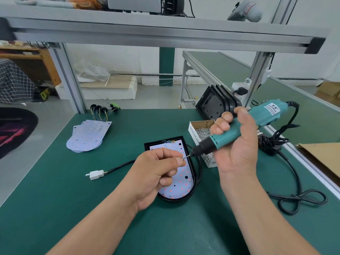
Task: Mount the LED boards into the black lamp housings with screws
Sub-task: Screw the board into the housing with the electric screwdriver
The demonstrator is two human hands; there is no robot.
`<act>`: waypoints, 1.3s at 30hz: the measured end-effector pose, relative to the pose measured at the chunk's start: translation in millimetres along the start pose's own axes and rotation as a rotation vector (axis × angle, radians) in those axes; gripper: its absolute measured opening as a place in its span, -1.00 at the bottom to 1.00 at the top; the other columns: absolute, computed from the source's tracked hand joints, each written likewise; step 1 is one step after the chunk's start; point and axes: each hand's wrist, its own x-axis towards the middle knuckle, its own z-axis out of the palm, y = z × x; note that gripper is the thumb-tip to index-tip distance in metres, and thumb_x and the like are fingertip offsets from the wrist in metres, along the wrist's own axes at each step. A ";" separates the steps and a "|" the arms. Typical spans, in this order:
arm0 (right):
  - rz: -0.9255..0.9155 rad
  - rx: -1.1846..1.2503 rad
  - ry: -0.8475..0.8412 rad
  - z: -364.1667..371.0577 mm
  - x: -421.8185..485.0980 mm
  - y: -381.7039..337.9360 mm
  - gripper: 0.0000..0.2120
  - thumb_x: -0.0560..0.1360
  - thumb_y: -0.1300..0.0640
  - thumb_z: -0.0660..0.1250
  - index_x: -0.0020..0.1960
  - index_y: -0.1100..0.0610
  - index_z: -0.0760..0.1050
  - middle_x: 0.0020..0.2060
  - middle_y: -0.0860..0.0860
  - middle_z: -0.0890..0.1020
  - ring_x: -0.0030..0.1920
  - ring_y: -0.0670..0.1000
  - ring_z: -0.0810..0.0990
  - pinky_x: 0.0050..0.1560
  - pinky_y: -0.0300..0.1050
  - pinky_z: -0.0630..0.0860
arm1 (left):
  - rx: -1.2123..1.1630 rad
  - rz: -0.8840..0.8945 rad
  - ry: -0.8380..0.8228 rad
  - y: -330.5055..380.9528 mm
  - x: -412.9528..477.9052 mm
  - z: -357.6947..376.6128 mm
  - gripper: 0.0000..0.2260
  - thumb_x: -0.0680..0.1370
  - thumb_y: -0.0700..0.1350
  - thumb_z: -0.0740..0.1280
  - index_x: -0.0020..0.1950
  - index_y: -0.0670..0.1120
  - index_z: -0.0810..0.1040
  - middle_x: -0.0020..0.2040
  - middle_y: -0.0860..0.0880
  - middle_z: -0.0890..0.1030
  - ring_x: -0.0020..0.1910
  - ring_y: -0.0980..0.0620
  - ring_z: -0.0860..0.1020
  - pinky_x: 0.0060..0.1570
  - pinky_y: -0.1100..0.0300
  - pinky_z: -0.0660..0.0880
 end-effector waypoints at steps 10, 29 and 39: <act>0.038 -0.022 0.076 0.0 -1.2 8.2 -0.84 0.63 -0.05 0.41 0.05 0.03 0.53 -0.29 -0.02 0.46 -0.29 -0.01 0.53 -0.22 -0.12 0.56 | 0.139 0.106 0.044 -1.4 2.7 -2.8 -0.86 0.35 -0.17 0.55 -0.10 -0.10 0.77 -0.27 -0.14 0.54 -0.41 0.05 0.34 -0.47 0.27 0.26; 0.078 0.093 0.198 -5.9 0.6 9.4 -0.80 0.60 0.03 0.44 0.09 0.09 0.48 -0.30 -0.03 0.42 -0.33 -0.05 0.47 -0.29 -0.18 0.51 | 0.140 0.093 0.063 5.3 4.5 -10.2 -0.77 0.60 -0.02 0.45 0.12 -0.17 0.65 -0.21 -0.12 0.67 -0.42 0.07 0.29 -0.52 0.30 0.21; 0.106 -0.022 0.132 -4.4 -1.3 14.5 -0.86 0.59 0.07 0.43 0.03 0.08 0.50 -0.32 -0.02 0.40 -0.35 -0.04 0.44 -0.33 -0.19 0.48 | 1.043 0.093 0.439 13.9 24.3 -56.8 -0.45 0.53 0.31 0.38 -0.30 -0.03 0.18 -0.39 0.00 0.19 -0.40 -0.05 0.16 -0.34 0.10 0.13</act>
